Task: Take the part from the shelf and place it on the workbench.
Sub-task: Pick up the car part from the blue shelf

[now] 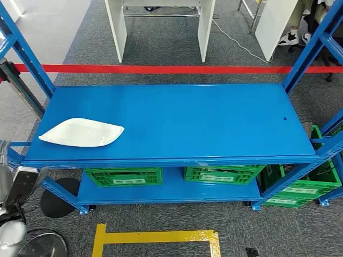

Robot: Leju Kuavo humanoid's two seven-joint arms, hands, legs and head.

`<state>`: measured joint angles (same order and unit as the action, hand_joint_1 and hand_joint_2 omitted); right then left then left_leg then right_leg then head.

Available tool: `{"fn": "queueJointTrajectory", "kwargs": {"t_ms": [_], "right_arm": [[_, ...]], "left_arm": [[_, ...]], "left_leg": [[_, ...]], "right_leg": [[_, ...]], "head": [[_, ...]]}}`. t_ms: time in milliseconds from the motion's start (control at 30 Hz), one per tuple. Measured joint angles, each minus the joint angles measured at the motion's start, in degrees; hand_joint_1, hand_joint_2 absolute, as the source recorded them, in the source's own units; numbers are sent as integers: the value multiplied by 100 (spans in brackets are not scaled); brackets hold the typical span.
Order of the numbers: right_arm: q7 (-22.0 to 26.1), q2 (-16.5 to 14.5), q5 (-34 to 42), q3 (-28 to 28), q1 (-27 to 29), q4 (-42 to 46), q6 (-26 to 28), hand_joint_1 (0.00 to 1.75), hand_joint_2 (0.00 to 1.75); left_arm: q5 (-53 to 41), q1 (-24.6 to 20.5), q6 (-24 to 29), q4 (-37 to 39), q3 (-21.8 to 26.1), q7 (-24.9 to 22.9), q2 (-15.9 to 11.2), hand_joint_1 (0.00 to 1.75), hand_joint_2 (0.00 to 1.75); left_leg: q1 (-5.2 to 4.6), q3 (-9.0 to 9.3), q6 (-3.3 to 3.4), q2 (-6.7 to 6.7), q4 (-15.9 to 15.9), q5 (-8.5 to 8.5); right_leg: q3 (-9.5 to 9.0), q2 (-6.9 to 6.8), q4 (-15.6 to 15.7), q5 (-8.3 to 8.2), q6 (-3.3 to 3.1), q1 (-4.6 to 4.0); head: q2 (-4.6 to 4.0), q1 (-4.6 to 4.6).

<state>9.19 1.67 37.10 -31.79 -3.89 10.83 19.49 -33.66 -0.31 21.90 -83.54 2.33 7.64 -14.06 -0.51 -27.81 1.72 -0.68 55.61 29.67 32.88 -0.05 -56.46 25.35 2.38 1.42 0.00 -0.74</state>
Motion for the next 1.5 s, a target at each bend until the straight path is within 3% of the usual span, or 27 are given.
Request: {"fn": "queueJointTrajectory", "kwargs": {"t_ms": [200,333,667,1267,1400,1500], "right_arm": [[-48,1,-17,-52,-17,-8,-19,0,175],[-106,2,-71,-145,-48,-17,-55,0,175],[-258,3,-188,-276,-107,-32,-193,0,175],[-346,14,-303,-367,-193,-34,-317,0,175],[-380,18,-331,-409,-213,-34,-326,0,175],[-403,23,-372,-416,-223,-34,-338,0,175]], "left_arm": [[-20,-323,-505,-2,-147,-393,-135,0,175],[116,-691,-1042,133,-321,-717,-262,0,0],[368,-1465,-2098,670,-859,-1290,-472,0,0],[248,-2344,-2615,1706,-1517,-1448,-618,0,0],[152,-2698,-2810,2028,-1825,-1444,-628,0,175],[20,-3003,-2981,2262,-2084,-1456,-633,0,175]], "left_leg": [[0,-1,0,0,2,-1],[0,-1,0,0,2,-2],[0,-4,-1,0,3,-3],[0,-6,-2,0,6,-4],[0,-7,-3,0,8,-6],[0,-8,-3,0,8,-6]], "right_leg": [[3,-1,0,-1,-1,-2],[4,2,-1,-3,-2,-2],[6,3,-3,-3,-2,-2],[8,1,-3,-4,-2,-2],[8,2,-4,-6,-2,-2],[9,2,-5,-6,-3,-2]], "head": [[0,-2],[0,0],[0,-1],[0,-1],[0,-1],[0,0]]}}
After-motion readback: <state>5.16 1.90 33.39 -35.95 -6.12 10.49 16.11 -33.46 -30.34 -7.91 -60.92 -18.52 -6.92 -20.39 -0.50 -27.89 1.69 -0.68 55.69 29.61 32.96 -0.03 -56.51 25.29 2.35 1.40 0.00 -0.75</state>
